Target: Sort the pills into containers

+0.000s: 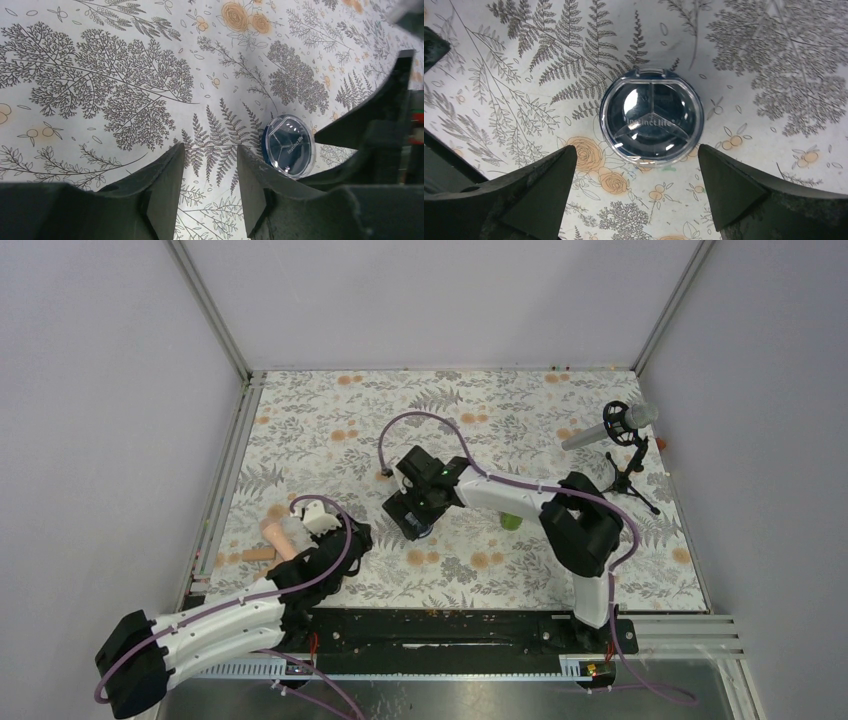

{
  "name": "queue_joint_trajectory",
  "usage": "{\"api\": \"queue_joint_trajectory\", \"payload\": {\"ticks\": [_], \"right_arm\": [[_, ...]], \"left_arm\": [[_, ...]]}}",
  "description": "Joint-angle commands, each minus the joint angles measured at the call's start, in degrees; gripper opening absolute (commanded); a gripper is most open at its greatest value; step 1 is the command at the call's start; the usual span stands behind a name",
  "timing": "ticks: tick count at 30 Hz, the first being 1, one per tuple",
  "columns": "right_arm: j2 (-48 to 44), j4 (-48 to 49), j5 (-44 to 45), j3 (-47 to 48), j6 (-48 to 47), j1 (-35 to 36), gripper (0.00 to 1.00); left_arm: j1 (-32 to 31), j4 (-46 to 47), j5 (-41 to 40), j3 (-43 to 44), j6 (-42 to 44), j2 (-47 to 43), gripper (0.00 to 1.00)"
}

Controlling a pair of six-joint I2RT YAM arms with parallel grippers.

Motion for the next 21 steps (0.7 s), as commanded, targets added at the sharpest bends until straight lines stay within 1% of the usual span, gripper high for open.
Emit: {"api": "queue_joint_trajectory", "payload": {"ticks": [1,6,8,11,14,19,21], "right_arm": [[4.3,-4.5,3.4,6.0,-5.2,2.2,1.0],[7.9,-4.5,9.9,8.7,-3.6,3.1,0.99],[8.5,-4.3,13.3,8.8,-1.3,3.2,0.99],[8.6,-4.5,16.7,8.6,0.9,3.1,0.95],[8.0,-5.0,18.6,8.1,5.3,3.2,0.87],[7.7,-11.1,23.9,10.4,18.4,3.1,0.69],[7.4,-12.6,25.4,10.9,23.6,3.0,0.67]], "left_arm": [[0.4,1.3,-1.7,0.3,1.8,-1.2,0.44],[0.5,0.9,-2.0,0.2,2.8,-2.3,0.44],[0.5,0.9,-2.0,-0.1,2.9,-2.8,0.44],[0.4,1.2,-2.0,-0.7,2.9,-3.2,0.45],[0.5,1.7,-1.8,-1.1,3.0,-3.3,0.45],[0.5,2.7,-1.5,-1.1,3.1,-2.3,0.45],[0.5,3.2,-1.2,-1.2,3.3,-1.9,0.45]]}}
